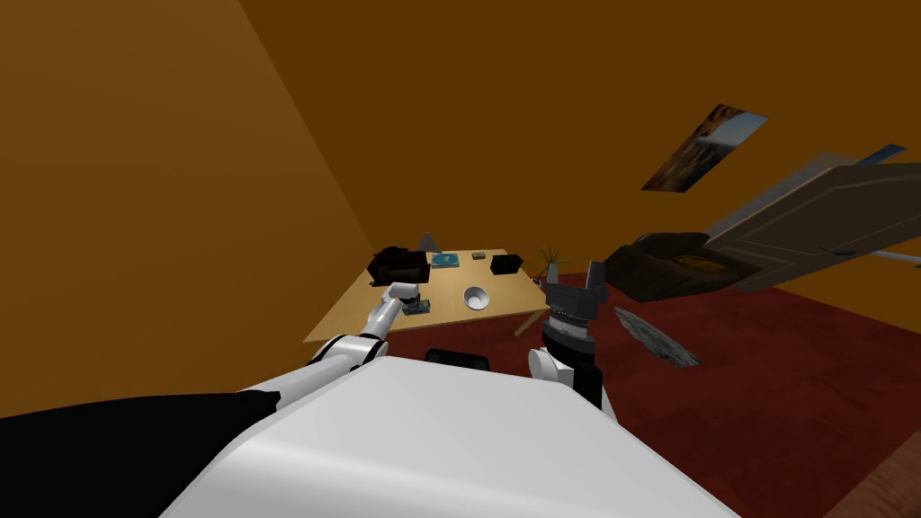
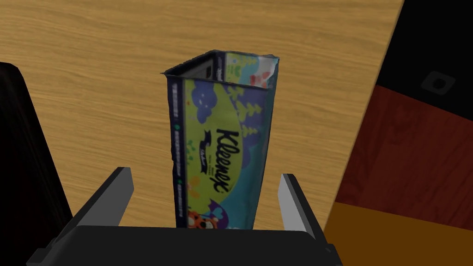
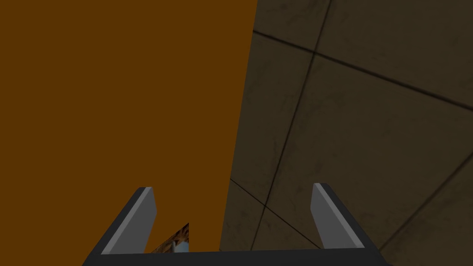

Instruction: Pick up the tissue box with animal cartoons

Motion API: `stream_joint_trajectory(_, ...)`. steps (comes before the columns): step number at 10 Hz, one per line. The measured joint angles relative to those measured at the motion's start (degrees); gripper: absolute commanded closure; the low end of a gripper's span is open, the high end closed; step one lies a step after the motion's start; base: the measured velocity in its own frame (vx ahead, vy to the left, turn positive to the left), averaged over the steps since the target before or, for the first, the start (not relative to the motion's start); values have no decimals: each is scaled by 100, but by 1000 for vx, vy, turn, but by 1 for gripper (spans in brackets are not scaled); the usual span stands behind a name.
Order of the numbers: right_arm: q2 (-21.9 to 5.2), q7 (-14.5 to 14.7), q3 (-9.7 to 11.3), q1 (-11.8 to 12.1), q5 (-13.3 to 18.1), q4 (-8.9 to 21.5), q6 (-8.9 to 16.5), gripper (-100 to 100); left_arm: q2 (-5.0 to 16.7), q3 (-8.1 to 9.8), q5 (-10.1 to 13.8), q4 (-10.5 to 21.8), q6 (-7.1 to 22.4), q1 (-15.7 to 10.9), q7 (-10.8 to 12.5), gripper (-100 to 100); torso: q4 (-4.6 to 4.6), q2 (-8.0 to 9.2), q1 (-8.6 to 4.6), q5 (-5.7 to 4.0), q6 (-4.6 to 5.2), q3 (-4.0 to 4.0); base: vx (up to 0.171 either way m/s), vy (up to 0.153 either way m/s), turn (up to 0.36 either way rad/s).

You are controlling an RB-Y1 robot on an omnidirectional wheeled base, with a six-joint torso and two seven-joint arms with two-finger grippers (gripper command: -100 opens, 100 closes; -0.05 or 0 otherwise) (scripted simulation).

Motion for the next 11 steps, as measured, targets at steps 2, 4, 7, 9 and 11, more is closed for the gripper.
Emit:
stream_joint_trajectory(2,0,0,0,0,0,0,0,0,-6,-2,1,17,-16,9,-3,100,6,5,0,-1,3,5,0,0,0)
stream_joint_trajectory(4,0,0,0,0,0,0,0,0,-4,-1,0,16,-16,6,-2,100,6,9,-1,-1,2,7,0,0,0)
stream_joint_trajectory(7,0,0,0,0,0,0,0,0,-4,-1,0,14,-19,4,-3,100,5,9,-1,-1,2,6,-8,-1,1)
stream_joint_trajectory(9,0,0,0,-1,0,0,0,0,26,-4,13,-154,158,-16,24,100,9,23,-6,-4,2,15,-35,-10,2)
stream_joint_trajectory(11,0,0,0,-1,0,0,0,0,49,1,30,-191,257,-57,31,0,8,19,-5,-3,1,13,-7,-2,0)
